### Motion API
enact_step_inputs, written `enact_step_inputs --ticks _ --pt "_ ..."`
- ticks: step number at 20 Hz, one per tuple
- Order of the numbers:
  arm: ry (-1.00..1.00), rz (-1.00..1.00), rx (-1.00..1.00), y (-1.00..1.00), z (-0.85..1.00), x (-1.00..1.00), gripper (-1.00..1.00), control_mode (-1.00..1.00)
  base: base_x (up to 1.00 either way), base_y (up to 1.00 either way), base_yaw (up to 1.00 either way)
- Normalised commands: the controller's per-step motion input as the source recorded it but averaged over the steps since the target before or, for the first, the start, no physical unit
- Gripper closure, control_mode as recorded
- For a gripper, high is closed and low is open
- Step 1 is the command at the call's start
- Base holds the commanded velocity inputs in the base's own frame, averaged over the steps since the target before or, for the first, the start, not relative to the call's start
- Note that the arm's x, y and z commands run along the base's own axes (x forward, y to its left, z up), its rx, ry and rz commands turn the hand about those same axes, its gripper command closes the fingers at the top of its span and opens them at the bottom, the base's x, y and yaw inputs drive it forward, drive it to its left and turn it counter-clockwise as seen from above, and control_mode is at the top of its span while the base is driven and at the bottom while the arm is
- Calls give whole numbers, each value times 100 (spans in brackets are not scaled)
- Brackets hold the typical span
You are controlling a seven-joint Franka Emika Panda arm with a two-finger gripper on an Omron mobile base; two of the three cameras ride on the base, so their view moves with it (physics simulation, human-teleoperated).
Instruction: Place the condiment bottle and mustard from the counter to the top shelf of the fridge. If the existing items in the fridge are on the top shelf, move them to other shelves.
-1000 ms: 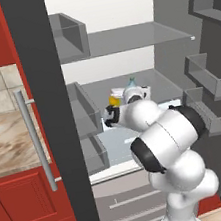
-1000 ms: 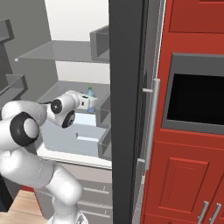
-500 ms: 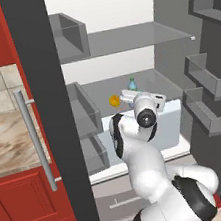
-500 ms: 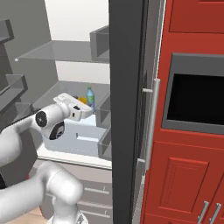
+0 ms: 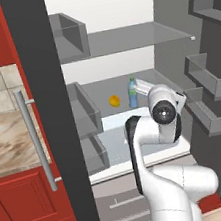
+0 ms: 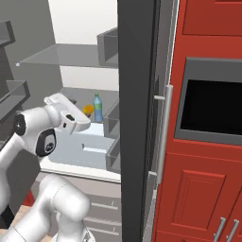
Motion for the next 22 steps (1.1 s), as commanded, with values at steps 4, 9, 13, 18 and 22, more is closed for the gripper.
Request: enact_step_inputs --ticks 4,9,13,18,22 --pt "21 -5 20 4 96 -100 -100 -100 0 0 0" --pt "30 3 26 4 31 -100 -100 -100 0 0 0" --pt "31 18 17 18 25 -100 -100 -100 0 0 0" --pt "13 47 3 17 11 -54 -100 -100 0 0 0" --pt "6 67 0 3 0 0 -100 -100 0 0 0"
